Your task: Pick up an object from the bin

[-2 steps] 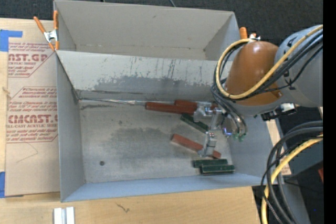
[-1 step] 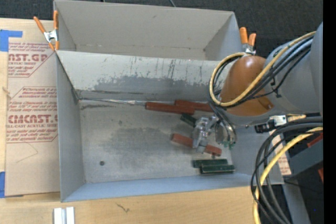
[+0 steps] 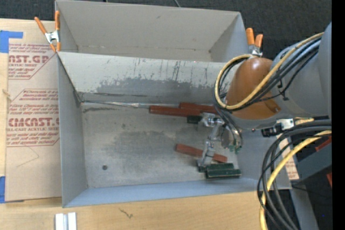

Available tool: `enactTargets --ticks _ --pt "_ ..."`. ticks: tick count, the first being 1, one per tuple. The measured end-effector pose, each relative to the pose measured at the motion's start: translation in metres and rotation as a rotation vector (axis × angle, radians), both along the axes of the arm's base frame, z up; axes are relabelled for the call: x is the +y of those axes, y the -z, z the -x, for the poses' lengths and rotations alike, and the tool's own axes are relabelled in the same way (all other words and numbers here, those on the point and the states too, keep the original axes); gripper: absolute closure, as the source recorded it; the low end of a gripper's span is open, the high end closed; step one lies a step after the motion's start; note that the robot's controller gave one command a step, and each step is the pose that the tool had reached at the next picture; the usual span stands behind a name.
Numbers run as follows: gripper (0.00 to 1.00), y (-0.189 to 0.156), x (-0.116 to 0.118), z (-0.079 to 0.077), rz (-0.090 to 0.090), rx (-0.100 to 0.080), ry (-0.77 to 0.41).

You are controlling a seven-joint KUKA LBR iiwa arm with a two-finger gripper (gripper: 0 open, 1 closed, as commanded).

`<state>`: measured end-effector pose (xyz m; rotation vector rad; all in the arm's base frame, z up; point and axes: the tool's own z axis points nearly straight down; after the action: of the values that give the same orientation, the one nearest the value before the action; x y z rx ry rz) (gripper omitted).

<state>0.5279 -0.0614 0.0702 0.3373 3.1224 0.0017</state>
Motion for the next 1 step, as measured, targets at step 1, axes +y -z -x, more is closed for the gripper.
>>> enactTargets --ticks 1 --pt "1.0 -0.0001 0.0001 0.0002 0.0 0.0 0.0"
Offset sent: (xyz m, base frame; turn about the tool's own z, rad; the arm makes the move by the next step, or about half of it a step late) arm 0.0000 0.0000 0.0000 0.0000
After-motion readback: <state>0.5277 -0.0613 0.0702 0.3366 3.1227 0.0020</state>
